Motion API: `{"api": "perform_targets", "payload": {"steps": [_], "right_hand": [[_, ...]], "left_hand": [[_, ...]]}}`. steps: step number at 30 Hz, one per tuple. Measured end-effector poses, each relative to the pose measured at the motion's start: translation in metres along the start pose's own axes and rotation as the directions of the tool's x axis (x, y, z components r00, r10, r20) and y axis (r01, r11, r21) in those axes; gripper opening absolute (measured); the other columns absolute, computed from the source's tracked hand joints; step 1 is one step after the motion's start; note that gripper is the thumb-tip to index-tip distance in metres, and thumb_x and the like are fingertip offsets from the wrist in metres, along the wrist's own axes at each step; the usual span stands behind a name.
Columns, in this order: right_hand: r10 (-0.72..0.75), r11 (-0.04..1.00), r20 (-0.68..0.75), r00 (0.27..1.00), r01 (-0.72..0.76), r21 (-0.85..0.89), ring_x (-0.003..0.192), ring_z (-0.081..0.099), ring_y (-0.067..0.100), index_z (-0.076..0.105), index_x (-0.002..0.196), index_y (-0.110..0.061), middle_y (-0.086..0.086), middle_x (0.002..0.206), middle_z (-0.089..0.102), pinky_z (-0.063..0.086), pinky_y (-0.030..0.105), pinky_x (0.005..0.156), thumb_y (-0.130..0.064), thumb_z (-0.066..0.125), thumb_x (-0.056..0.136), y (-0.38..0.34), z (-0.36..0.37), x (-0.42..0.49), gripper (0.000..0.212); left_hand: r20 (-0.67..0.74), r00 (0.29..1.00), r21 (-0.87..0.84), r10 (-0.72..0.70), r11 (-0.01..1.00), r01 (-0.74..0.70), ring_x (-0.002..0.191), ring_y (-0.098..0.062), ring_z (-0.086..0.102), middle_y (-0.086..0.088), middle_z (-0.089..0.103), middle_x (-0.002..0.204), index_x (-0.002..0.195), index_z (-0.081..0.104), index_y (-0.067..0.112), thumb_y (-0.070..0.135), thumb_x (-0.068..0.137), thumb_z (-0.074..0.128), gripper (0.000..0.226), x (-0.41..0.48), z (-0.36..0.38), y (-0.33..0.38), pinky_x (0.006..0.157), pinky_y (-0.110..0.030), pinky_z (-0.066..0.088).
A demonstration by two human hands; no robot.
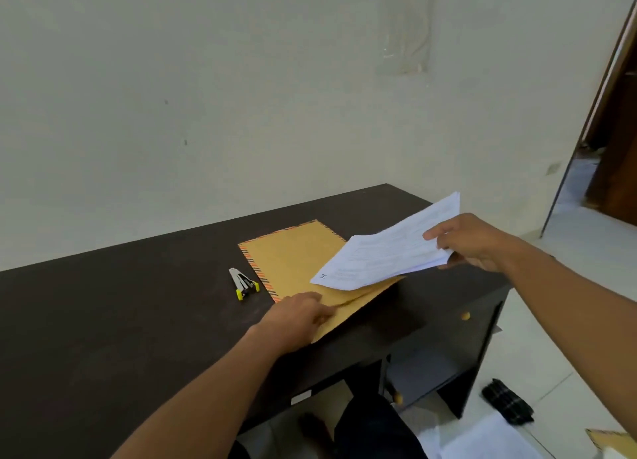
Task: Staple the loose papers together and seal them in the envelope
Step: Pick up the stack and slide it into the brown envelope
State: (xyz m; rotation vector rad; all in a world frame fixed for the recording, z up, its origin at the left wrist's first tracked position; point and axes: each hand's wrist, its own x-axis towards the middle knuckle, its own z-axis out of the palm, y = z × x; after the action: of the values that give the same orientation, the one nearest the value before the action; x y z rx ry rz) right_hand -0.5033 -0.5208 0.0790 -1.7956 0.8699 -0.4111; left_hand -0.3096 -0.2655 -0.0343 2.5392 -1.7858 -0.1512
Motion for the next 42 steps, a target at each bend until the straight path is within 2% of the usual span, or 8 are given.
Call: {"api": "perform_targets", "payload": {"steps": [4, 8, 14, 16, 20, 25, 30, 42], "right_hand": [[0.011, 0.996, 0.022, 1.000, -0.013, 0.091, 0.097, 0.065, 0.031, 0.067, 0.116, 0.001, 0.013, 0.120, 0.059, 0.063, 0.034, 0.059, 0.009, 0.060, 0.092, -0.003, -0.007, -0.002, 0.027], [0.066, 0.985, 0.089, 0.994, -0.079, 0.153, 0.081, 0.071, 0.026, 0.067, 0.117, -0.003, 0.019, 0.113, 0.072, 0.058, 0.028, 0.055, -0.008, 0.077, 0.082, 0.000, -0.039, -0.016, 0.037], [0.146, 0.982, 0.180, 0.973, -0.165, 0.094, 0.072, 0.065, 0.023, 0.082, 0.089, -0.003, 0.013, 0.094, 0.076, 0.052, 0.023, 0.051, -0.024, 0.103, 0.007, 0.016, -0.101, -0.044, 0.087], [0.140, 0.984, 0.205, 0.969, -0.159, 0.080, 0.067, 0.065, 0.021, 0.083, 0.082, -0.005, 0.011, 0.086, 0.077, 0.052, 0.019, 0.050, -0.031, 0.103, 0.002, 0.022, -0.107, -0.047, 0.086], [0.164, 0.972, 0.179, 0.970, -0.190, 0.139, 0.060, 0.068, 0.017, 0.079, 0.097, -0.001, 0.017, 0.087, 0.076, 0.055, 0.019, 0.051, -0.024, 0.104, 0.026, 0.030, -0.106, -0.041, 0.079], [0.131, 0.960, 0.090, 0.987, -0.148, 0.236, 0.065, 0.071, 0.022, 0.067, 0.113, 0.002, 0.018, 0.095, 0.073, 0.058, 0.025, 0.049, -0.006, 0.078, 0.081, 0.027, -0.091, -0.035, 0.035], [0.037, 0.965, 0.062, 0.997, -0.052, 0.256, 0.107, 0.066, 0.034, 0.069, 0.115, 0.002, 0.010, 0.120, 0.066, 0.064, 0.035, 0.064, 0.010, 0.066, 0.085, 0.035, -0.066, -0.028, 0.031], [0.058, 0.912, 0.047, 0.997, -0.072, 0.403, 0.101, 0.071, 0.035, 0.066, 0.118, -0.006, 0.015, 0.112, 0.074, 0.061, 0.032, 0.061, -0.003, 0.077, 0.081, 0.058, -0.054, -0.021, 0.039]], "left_hand": [[-0.096, 0.990, 0.060, -0.104, 0.992, 0.110, 0.112, -0.034, 0.058, -0.004, 0.053, 0.132, 0.138, 0.044, 0.021, 0.024, 0.098, 0.042, 0.041, 0.007, 0.001, -0.006, 0.086, -0.046, 0.051], [-0.158, 0.971, 0.026, -0.180, 0.982, 0.186, 0.104, -0.033, 0.059, -0.006, 0.057, 0.125, 0.126, 0.055, 0.014, 0.021, 0.088, 0.054, 0.039, 0.018, -0.007, -0.008, 0.080, -0.043, 0.052], [-0.216, 0.966, -0.058, -0.141, 0.990, 0.131, 0.123, -0.027, 0.054, -0.001, 0.050, 0.146, 0.154, 0.028, 0.029, 0.038, 0.089, 0.062, 0.074, 0.036, -0.010, 0.001, 0.097, -0.040, 0.049], [-0.232, 0.964, -0.047, -0.133, 0.991, 0.125, 0.124, -0.027, 0.054, -0.001, 0.048, 0.148, 0.154, 0.028, 0.027, 0.041, 0.088, 0.061, 0.074, 0.040, -0.009, 0.003, 0.099, -0.040, 0.048], [-0.226, 0.968, -0.026, -0.106, 0.994, 0.102, 0.124, -0.026, 0.054, -0.002, 0.049, 0.147, 0.153, 0.031, 0.024, 0.043, 0.086, 0.065, 0.078, 0.044, -0.009, 0.004, 0.098, -0.039, 0.050], [-0.212, 0.971, -0.046, -0.108, 0.994, 0.101, 0.134, -0.024, 0.046, 0.000, 0.041, 0.154, 0.156, 0.025, 0.025, 0.049, 0.086, 0.065, 0.083, 0.041, -0.011, 0.005, 0.108, -0.040, 0.044], [-0.160, 0.983, -0.018, -0.088, 0.996, 0.087, 0.141, -0.025, 0.040, -0.002, 0.034, 0.159, 0.157, 0.022, 0.021, 0.049, 0.086, 0.067, 0.089, 0.042, -0.014, 0.009, 0.113, -0.042, 0.040], [-0.115, 0.992, -0.059, -0.041, 0.998, 0.034, 0.142, -0.025, 0.037, -0.001, 0.033, 0.160, 0.157, 0.021, 0.017, 0.073, 0.072, 0.067, 0.112, 0.038, -0.021, 0.010, 0.113, -0.043, 0.038]]}}
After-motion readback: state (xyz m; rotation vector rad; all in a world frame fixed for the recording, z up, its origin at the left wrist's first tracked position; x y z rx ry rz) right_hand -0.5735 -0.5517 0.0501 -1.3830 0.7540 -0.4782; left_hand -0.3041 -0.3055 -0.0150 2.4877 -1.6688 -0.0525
